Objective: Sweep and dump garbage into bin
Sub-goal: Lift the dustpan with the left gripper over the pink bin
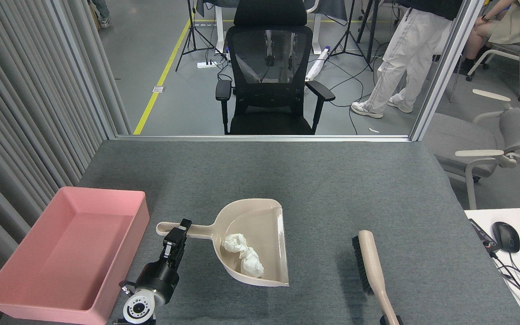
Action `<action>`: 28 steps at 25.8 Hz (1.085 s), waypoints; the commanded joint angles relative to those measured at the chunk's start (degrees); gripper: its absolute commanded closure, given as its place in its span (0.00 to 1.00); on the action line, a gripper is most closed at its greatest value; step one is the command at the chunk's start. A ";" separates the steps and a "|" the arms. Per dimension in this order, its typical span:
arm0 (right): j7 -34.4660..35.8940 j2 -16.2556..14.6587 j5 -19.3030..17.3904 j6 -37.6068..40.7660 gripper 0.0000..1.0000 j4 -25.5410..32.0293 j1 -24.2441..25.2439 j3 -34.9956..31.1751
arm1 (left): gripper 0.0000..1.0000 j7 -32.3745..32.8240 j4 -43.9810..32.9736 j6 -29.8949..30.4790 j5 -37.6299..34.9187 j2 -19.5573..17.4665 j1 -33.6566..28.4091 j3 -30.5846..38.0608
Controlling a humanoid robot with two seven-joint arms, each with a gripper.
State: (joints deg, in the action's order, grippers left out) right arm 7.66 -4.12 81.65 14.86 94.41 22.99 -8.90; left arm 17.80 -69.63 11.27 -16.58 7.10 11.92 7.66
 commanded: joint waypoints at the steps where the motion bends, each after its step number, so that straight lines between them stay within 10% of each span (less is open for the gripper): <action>1: -0.19 -0.01 0.09 -0.09 1.00 -0.01 0.12 0.02 | 0.90 0.83 -2.88 -3.36 0.85 -0.24 0.38 0.08; 28: -0.01 0.08 0.09 0.17 1.00 -0.01 0.04 0.55 | 0.90 5.23 -4.55 -11.09 18.61 -26.87 1.09 14.40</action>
State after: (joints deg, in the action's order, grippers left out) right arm 7.62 -4.04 81.74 15.04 94.40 23.03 -8.43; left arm 22.79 -76.24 -0.49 0.54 -16.60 13.03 20.36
